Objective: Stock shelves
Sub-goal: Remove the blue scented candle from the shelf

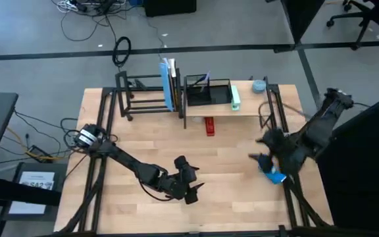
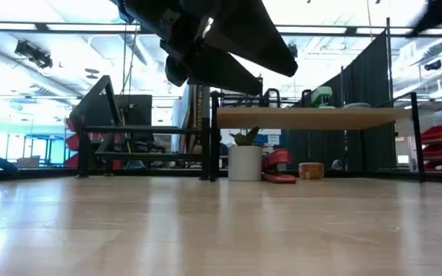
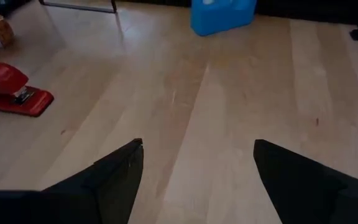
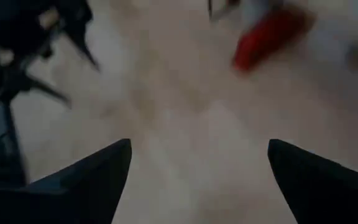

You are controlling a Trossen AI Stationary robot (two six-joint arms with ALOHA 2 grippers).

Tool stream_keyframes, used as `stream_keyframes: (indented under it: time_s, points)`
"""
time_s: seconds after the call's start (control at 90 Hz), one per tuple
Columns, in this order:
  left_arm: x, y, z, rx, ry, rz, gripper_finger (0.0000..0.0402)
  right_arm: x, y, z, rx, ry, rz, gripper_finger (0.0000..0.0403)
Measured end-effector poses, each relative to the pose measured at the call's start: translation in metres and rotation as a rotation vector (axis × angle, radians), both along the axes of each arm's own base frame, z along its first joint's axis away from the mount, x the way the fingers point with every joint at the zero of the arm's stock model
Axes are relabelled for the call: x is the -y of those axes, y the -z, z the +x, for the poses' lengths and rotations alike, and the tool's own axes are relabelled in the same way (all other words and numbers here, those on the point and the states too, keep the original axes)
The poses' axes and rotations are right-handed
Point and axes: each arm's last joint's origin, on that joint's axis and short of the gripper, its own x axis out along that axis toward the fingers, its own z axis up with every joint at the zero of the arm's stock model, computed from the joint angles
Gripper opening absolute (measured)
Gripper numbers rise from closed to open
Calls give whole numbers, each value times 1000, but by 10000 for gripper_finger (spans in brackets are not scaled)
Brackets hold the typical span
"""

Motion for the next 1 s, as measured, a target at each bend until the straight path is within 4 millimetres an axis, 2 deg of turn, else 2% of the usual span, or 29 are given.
stream_keyframes:
  time_s: [0.211,0.278,0.367,0.456,0.6,0.689,0.8,1.0]
  points:
    - [0,0,0,2,-2,-5,284,75,-57,16,-105,7,-214,347]
    - [0,0,0,2,-3,-6,284,100,-67,18,-144,24,-223,347]
    - [0,0,0,6,-6,-13,284,133,-70,20,-197,37,-198,347]
    - [0,0,0,7,-9,-18,284,164,-63,23,-269,57,-160,346]
    - [0,0,0,9,-12,-24,284,208,-36,27,-501,4,-95,346]
    - [0,0,0,9,-12,-24,284,225,-18,33,-680,-78,-91,346]
    - [0,0,0,9,-13,-27,284,244,-1,42,-819,-149,-100,346]
    - [0,0,0,9,-11,-29,284,275,21,43,-974,-122,-102,346]
